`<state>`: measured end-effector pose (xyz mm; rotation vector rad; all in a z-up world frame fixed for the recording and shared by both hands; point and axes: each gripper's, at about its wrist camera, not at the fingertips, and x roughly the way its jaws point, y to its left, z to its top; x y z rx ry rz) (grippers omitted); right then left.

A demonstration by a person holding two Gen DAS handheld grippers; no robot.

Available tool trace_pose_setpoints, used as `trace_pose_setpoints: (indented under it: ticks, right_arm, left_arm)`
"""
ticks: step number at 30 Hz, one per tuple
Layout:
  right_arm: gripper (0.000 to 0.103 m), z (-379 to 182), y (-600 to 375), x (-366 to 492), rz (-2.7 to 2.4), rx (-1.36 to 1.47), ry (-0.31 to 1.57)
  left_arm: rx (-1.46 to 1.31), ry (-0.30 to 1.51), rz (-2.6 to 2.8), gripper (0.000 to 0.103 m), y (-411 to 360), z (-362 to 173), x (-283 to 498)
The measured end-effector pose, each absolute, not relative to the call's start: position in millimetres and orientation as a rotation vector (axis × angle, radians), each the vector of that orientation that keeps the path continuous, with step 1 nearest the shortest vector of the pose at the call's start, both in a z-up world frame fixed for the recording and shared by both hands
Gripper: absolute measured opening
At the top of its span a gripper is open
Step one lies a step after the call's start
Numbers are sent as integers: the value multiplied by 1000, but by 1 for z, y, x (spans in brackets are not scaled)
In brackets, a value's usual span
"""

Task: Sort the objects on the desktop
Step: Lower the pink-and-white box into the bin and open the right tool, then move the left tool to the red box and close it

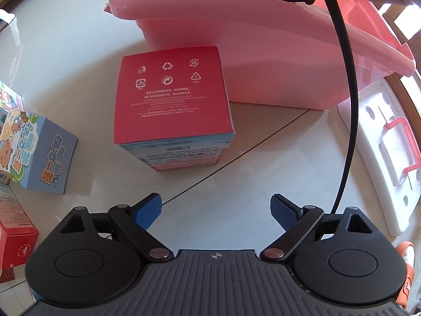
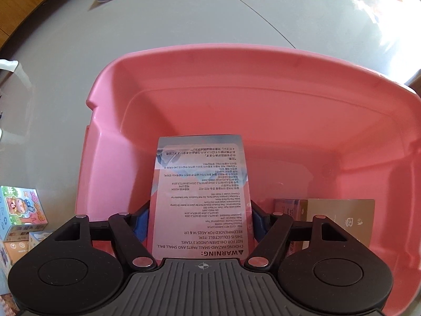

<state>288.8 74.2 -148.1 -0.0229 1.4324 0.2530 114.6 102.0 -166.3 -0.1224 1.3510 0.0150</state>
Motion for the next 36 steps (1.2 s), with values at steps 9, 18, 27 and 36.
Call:
trace_pose_setpoints:
  ticks: [9,18,27,36]
  right_arm:
    - [70,-153,74,289,247,-32,1431]
    - [77,-103,37,256,305,54,1308]
    - [101,-21,-67,162,422,446,1074]
    - [102,0,-117,46,423,561,1265]
  left_arm:
    - [-98,1351,24,92,103,-165,116]
    - [-62,1317,71,92,110,-145,105]
    - [1,1265,128,92,99,-109,78]
    - [-45,1204,131,92,82,-73,41]
